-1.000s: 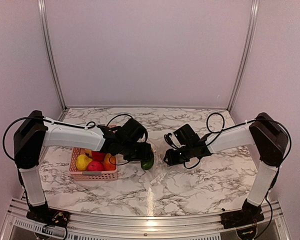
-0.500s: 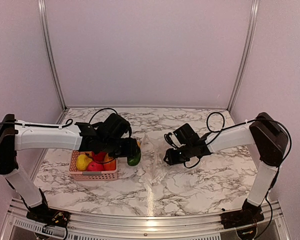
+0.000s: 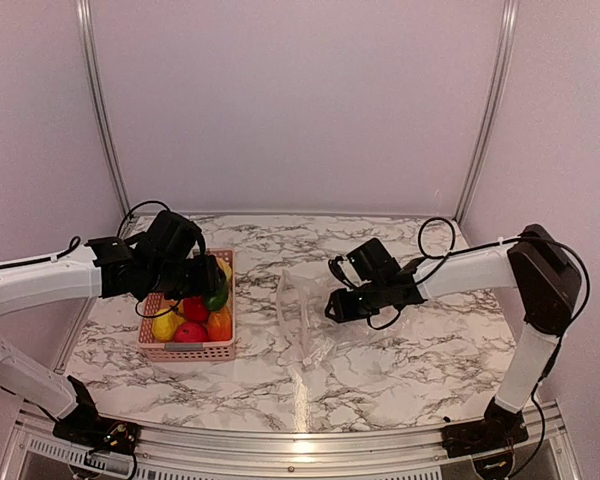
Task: Open the zip-top bag and remove the fake food
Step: Place the fake fruit in the bin.
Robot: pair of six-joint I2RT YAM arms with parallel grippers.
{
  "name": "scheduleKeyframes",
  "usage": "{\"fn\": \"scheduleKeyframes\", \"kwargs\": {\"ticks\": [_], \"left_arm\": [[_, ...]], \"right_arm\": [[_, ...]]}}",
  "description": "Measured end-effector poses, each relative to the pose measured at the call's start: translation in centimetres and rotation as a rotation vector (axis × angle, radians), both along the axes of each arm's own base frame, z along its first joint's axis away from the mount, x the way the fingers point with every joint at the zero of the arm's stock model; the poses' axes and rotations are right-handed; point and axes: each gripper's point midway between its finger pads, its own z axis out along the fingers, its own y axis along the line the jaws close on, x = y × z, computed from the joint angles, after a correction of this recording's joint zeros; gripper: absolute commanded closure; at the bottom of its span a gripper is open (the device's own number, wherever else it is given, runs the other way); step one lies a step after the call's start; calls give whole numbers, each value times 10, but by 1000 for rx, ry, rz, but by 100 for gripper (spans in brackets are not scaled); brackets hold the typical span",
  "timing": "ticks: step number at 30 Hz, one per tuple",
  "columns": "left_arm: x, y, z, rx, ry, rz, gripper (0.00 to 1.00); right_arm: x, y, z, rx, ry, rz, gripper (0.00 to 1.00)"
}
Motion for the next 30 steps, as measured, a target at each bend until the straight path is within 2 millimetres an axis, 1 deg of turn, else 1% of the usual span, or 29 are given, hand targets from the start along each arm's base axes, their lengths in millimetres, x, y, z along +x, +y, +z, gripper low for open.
{"fn": "scheduleKeyframes", "kwargs": {"ticks": [4, 11, 16, 18, 20, 23, 27, 30], "left_arm": [[4, 27, -3, 23, 4, 67, 46], [24, 64, -4, 44, 5, 164, 45], [45, 95, -10, 78, 23, 225, 45], [53, 103, -13, 89, 31, 238, 45], [62, 108, -15, 99, 39, 241, 45], [79, 107, -16, 107, 48, 232, 45], [91, 107, -23, 108, 64, 223, 45], [97, 106, -32, 108, 82, 219, 41]], "right_arm": [[5, 4, 18, 26, -34, 4, 54], [7, 6, 37, 51, -72, 10, 46], [7, 5, 45, 53, -90, 16, 44], [7, 4, 50, 56, -98, 16, 43], [7, 4, 54, 62, -107, 16, 42], [7, 4, 60, 69, -119, 15, 41], [8, 4, 66, 75, -132, 13, 40], [9, 4, 71, 81, -143, 11, 40]]}}
